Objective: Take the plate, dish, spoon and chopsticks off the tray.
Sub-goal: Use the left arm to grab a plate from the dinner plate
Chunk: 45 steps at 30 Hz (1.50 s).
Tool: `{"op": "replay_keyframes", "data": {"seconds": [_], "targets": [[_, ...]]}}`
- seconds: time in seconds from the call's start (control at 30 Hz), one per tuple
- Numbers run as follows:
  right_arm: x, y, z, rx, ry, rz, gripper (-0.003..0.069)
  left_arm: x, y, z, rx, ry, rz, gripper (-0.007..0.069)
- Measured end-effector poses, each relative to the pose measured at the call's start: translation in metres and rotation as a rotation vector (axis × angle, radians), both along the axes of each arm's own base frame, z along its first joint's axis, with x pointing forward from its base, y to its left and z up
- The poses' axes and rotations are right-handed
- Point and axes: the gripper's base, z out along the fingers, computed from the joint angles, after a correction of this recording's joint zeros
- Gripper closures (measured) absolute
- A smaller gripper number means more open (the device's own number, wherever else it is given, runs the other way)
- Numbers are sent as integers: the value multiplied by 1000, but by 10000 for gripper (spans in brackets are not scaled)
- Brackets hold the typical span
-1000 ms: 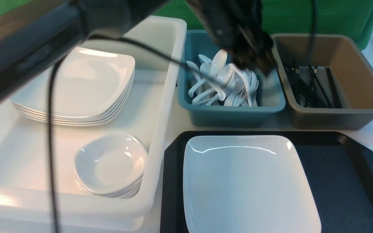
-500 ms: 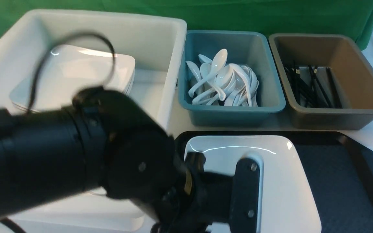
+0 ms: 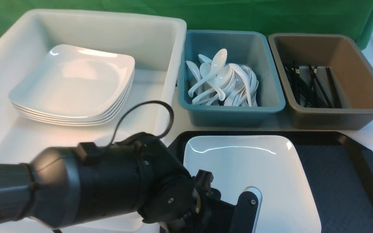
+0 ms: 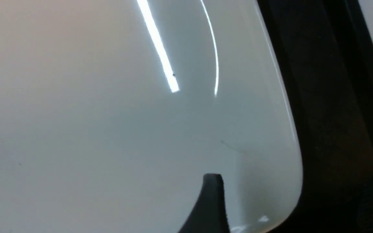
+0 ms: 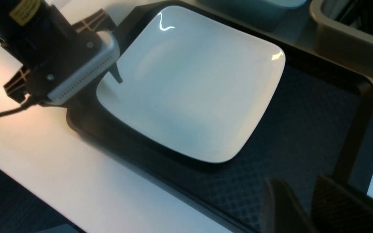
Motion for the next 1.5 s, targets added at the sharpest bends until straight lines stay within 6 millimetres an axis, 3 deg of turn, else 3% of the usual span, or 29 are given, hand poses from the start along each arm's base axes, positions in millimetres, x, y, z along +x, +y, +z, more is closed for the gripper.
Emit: {"op": "replay_keyframes", "data": {"seconds": [0.2,0.6,0.87,1.1,1.23,1.4,1.5], "targets": [[0,0,0,2,2,0,461,4,-4,-11,12,-17,-30,141],[0,0,0,4,3,-1,454,8,-7,-32,61,-11,-52,148],[0,0,0,4,3,-1,452,10,-8,-34,53,-23,-28,178],[0,0,0,6,5,-3,452,13,-12,-34,24,-69,-40,405],[0,0,0,22,14,-18,451,13,-14,-33,15,-79,-46,418],[0,0,0,34,21,-28,450,1,-17,-16,-7,-75,-49,453],[1,2,2,55,1,-21,450,-20,-23,23,-94,-101,-61,543]]}}
